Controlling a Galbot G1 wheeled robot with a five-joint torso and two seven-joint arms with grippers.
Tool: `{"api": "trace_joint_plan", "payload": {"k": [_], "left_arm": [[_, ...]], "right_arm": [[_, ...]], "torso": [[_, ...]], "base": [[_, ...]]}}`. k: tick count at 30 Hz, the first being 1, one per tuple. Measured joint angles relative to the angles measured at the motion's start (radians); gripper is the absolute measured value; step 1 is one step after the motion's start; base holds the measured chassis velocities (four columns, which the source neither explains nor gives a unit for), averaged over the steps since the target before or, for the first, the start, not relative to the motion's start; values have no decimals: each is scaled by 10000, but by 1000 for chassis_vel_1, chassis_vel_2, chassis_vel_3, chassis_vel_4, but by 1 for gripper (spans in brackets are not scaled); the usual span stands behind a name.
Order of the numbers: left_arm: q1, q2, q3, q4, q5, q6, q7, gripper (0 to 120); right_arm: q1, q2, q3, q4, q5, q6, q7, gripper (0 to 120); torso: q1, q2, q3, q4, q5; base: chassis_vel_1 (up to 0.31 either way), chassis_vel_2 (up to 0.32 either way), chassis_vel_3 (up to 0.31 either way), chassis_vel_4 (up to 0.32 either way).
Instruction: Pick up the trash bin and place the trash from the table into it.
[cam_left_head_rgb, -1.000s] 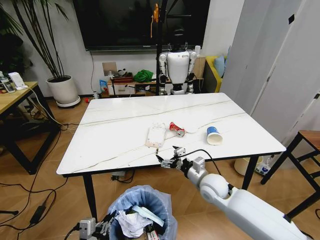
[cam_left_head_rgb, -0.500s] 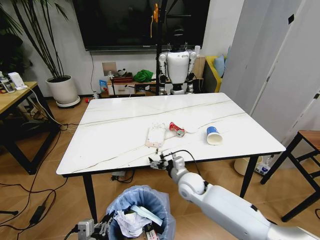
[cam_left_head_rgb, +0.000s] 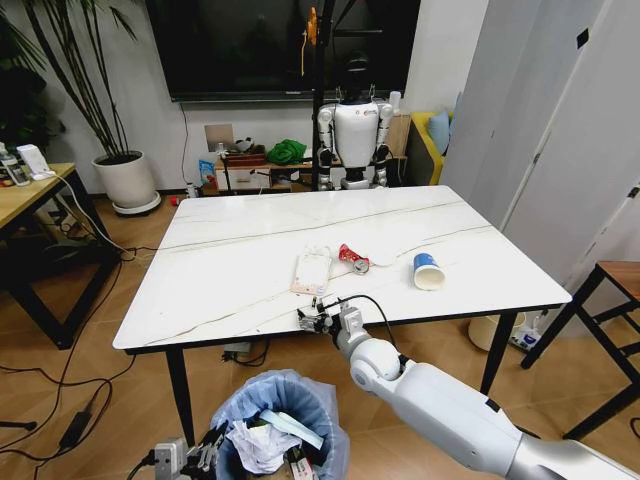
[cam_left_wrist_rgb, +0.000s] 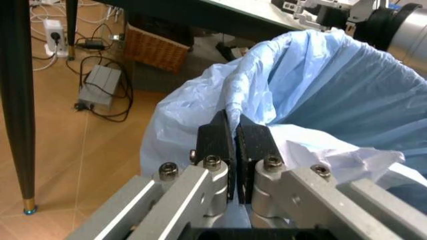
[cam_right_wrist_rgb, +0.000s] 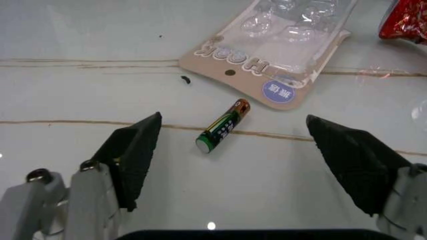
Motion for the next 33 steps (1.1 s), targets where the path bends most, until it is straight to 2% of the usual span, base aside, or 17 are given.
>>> {"api": "trace_joint_plan", "payload": {"k": [4, 5, 10, 13, 14, 21, 28, 32, 33], "left_arm": [[-21, 1, -1, 23, -18, 7, -18, 0], [-21, 1, -1, 23, -18, 7, -18, 0], [-39, 6, -8, 37, -48, 23, -39, 0], [-40, 7, -8, 47, -50, 25, -43, 0], [-41, 10, -9, 52, -52, 26, -43, 0], [-87, 39, -20, 60, -88, 29, -52, 0], [-139, 41, -3, 76, -111, 32, -64, 0], [-180, 35, 0, 83, -147, 33, -71, 0], [-192, 27, -1, 98, -157, 32, -72, 0]], "right_arm": [[-47, -33, -19, 27, -19, 47, -47, 62], [-47, -33, -19, 27, -19, 47, -47, 62], [-46, -15, -113, 54, -19, 62, -75, 39], [-45, -8, -142, 64, -15, 65, -79, 33], [-39, -7, -165, 70, -10, 66, -80, 26], [-2, -76, -221, 91, 12, 83, -85, 2], [-26, -265, -153, 261, 121, 153, -162, 1], [-41, -929, -52, 1140, 503, 432, -592, 1], [-45, -1268, -46, 1601, 583, 752, -1036, 1]], "torso": [[-2, 0, 0, 0, 0], [-2, 0, 0, 0, 0], [-2, 0, 0, 1, 0], [-1, 1, 1, 1, 0], [-2, 1, 1, 1, 0], [0, -1, 2, 0, -1], [1, -2, 3, 1, -1], [4, -4, 6, 0, -4], [3, -3, 5, -1, -3]], "base": [[0, 0, 0, 0], [0, 0, 0, 0], [0, 0, 0, 0], [0, 0, 0, 0], [0, 0, 0, 0], [0, 0, 0, 0], [0, 0, 0, 0], [0, 0, 0, 0], [0, 0, 0, 0]]}}
